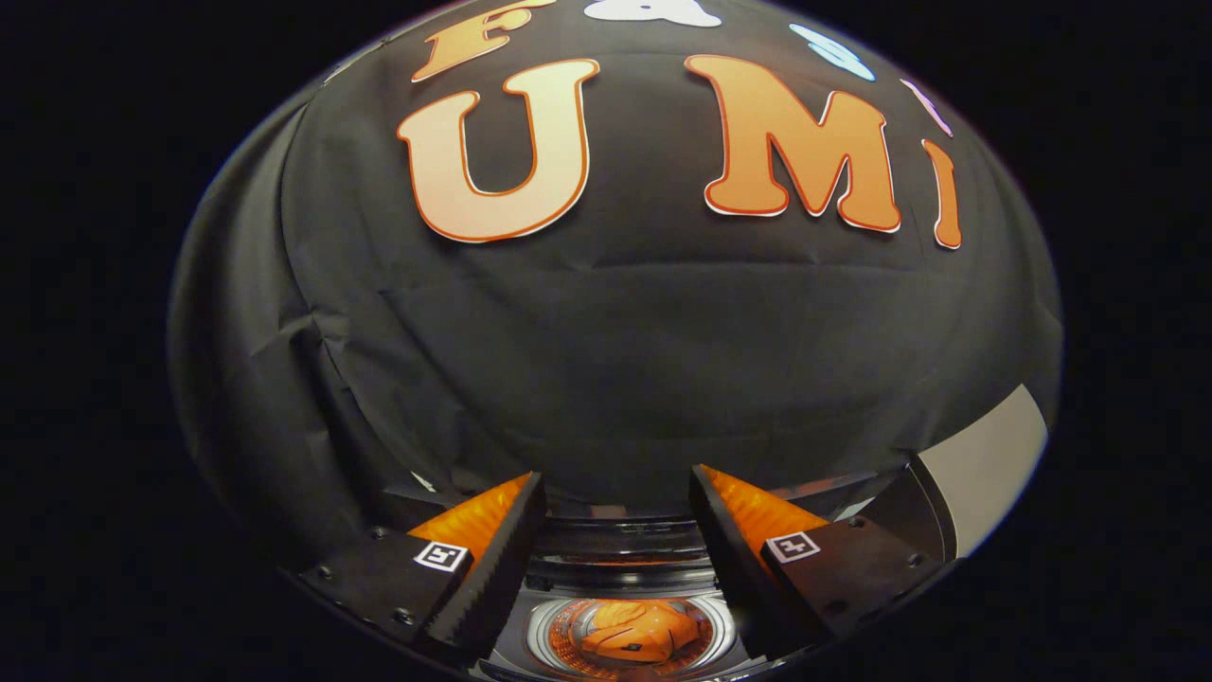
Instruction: Put the clothes into the washing machine and then close the washing machine lid.
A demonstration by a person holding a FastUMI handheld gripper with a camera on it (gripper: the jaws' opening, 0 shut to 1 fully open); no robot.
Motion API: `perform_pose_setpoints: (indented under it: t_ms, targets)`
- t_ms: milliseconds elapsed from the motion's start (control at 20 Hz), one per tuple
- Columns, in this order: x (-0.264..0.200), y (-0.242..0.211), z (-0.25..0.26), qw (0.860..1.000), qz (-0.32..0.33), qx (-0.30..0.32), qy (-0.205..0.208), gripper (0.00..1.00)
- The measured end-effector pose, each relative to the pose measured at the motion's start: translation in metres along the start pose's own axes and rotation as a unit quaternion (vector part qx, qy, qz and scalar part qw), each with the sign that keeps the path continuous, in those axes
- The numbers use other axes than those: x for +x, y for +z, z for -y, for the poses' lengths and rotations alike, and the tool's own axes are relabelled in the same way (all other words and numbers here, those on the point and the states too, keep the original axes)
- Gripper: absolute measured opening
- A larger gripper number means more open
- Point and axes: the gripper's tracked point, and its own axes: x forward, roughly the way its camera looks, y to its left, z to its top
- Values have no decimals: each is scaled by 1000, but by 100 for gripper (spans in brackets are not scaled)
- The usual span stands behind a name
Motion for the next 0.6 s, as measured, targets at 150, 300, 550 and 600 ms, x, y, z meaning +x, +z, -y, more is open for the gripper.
perform_pose_setpoints:
  t_ms: [150,300,550,600]
  targets:
    - [9,-7,1,1000,-11,-9,-13,99]
    - [23,-8,1,1000,-14,5,-15,99]
    - [25,-13,3,1000,-14,6,-25,100]
    - [23,-13,3,1000,-9,4,-25,100]
